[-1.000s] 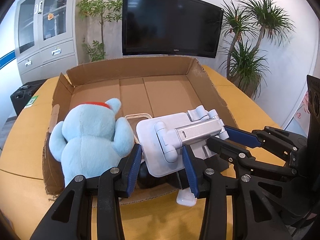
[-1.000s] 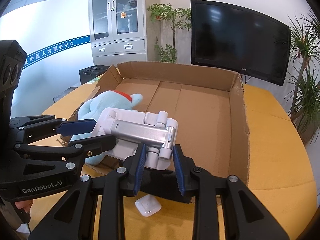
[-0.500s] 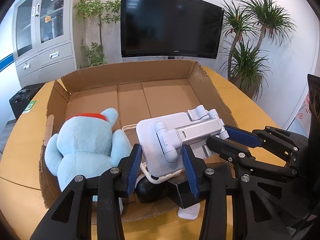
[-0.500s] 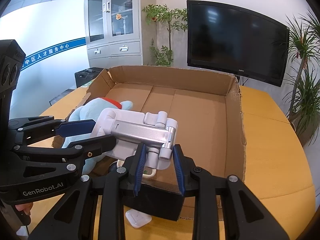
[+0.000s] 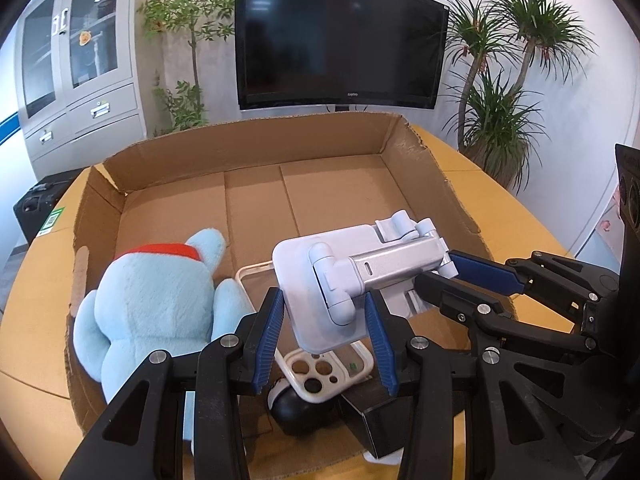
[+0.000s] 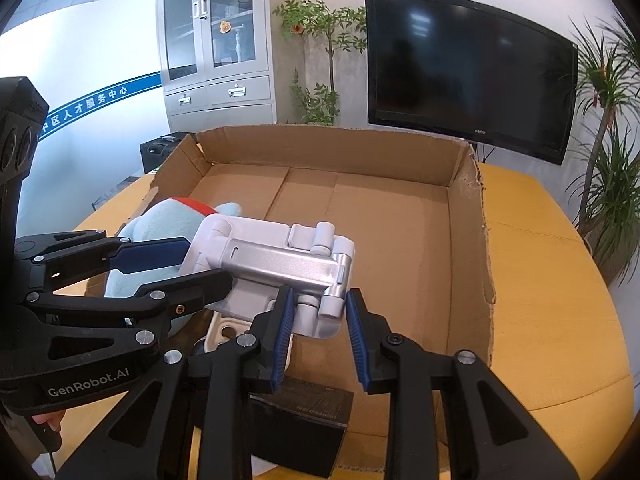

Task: Organize objects
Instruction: 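Lower the phone stand into the box and open both grippers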

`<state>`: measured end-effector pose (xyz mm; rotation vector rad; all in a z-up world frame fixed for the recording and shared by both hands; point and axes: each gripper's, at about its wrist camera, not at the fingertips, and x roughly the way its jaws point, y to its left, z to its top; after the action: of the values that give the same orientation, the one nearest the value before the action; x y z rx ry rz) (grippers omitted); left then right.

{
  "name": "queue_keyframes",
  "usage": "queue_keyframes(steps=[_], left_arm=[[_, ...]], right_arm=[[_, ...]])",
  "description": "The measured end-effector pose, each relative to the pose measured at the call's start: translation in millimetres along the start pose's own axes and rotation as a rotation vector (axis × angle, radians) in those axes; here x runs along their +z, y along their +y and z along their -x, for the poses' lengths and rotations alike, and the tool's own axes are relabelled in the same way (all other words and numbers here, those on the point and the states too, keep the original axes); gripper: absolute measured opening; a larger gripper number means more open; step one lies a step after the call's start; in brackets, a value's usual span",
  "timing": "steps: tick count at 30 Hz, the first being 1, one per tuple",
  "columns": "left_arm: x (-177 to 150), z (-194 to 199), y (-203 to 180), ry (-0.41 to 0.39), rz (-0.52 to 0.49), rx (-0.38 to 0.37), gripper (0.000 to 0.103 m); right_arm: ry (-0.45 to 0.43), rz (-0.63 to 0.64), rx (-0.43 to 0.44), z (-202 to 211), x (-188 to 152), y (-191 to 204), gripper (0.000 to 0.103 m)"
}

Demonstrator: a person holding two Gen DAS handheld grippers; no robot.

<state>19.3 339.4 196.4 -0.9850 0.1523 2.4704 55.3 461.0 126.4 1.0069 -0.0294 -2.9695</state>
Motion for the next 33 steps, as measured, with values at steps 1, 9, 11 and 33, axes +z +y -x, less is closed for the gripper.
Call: queue_keyframes(steps=[1, 9, 11, 33], left_arm=[[1, -3, 0, 0.003, 0.0, -0.001, 0.04], [5, -26, 0, 0.035, 0.002, -0.014, 0.04], [6, -32, 1, 0.042, 0.0, -0.018, 0.04], [13, -88, 0, 0.122, -0.015, -0.035, 0.038]], right_arm=[[0.003, -0.004, 0.001, -2, 0, -2, 0.025], [0.032, -0.024, -0.003, -19, 1, -12, 0.025], [0.037, -0.027, -0.006, -22, 1, -14, 0.025], [0.119, -0.049, -0.028, -62, -1, -34, 0.023]])
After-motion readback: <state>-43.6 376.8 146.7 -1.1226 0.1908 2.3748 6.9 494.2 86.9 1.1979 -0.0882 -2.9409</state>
